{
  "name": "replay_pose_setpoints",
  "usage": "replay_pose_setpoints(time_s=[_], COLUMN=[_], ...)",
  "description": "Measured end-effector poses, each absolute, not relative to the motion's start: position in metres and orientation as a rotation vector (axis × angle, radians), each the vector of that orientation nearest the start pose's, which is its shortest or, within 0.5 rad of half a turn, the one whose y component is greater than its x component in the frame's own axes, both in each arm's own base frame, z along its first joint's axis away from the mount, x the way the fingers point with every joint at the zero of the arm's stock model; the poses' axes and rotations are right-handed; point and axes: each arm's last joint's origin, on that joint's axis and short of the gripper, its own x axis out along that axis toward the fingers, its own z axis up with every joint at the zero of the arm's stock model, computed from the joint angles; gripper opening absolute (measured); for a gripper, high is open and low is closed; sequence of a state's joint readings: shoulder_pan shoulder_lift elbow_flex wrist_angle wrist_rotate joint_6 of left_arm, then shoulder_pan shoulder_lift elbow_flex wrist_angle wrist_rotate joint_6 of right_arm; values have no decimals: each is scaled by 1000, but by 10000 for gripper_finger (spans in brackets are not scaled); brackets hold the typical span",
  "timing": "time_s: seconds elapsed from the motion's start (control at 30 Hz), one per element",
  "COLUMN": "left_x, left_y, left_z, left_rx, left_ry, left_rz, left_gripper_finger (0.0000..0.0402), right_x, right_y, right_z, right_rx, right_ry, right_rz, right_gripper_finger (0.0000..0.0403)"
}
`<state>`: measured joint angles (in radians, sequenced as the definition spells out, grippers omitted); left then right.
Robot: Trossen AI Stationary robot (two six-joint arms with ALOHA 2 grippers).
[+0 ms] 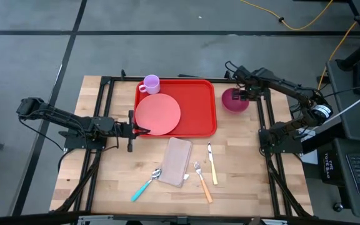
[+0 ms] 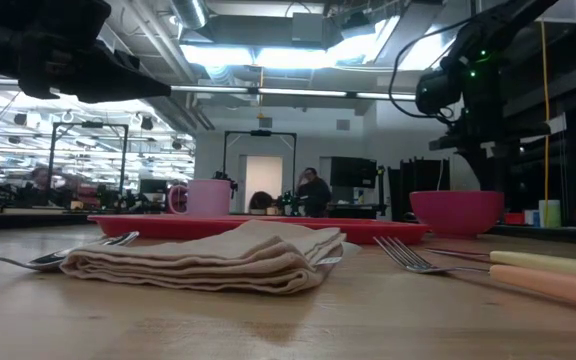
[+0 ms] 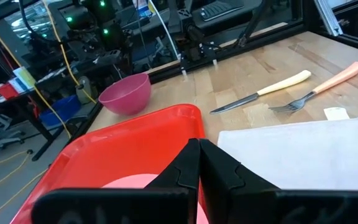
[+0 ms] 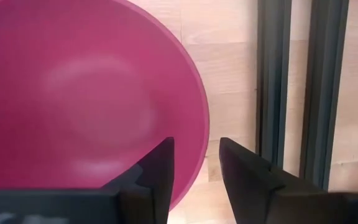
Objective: Set up tray
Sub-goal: Put the pink bowl on top of the light orange plate
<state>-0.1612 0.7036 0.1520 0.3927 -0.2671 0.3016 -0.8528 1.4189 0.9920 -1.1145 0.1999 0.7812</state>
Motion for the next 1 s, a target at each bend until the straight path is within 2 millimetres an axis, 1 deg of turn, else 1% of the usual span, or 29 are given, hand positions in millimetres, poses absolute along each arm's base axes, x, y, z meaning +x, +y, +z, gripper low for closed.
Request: replay_pose_setpoints(time_s=[0.23, 0.43, 0.53, 0.7, 0.83, 1.0], left_x=[153, 152, 152, 152, 152, 152], left_y=[-17, -18, -18, -18, -18, -18], left_z=[182, 182, 182, 182, 182, 182], left_rx=[334, 332, 332, 332, 332, 332], left_ry=[170, 165, 165, 165, 165, 164], left_rz=[78, 55, 55, 55, 57, 57], left_gripper_finger=[3, 3, 3, 3, 3, 3], right_x=[149, 142, 140, 138, 139, 140], right_y=[-176, -167, -164, -161, -161, -161], right_z=[220, 196, 186, 175, 170, 169], right_rx=[1047, 1092, 1111, 1126, 1121, 1128], right_ry=[1152, 1218, 1223, 1214, 1197, 1189], right_rz=[-1433, -1394, -1382, -1360, -1331, -1318], right_gripper_finger=[132, 132, 132, 132, 132, 132])
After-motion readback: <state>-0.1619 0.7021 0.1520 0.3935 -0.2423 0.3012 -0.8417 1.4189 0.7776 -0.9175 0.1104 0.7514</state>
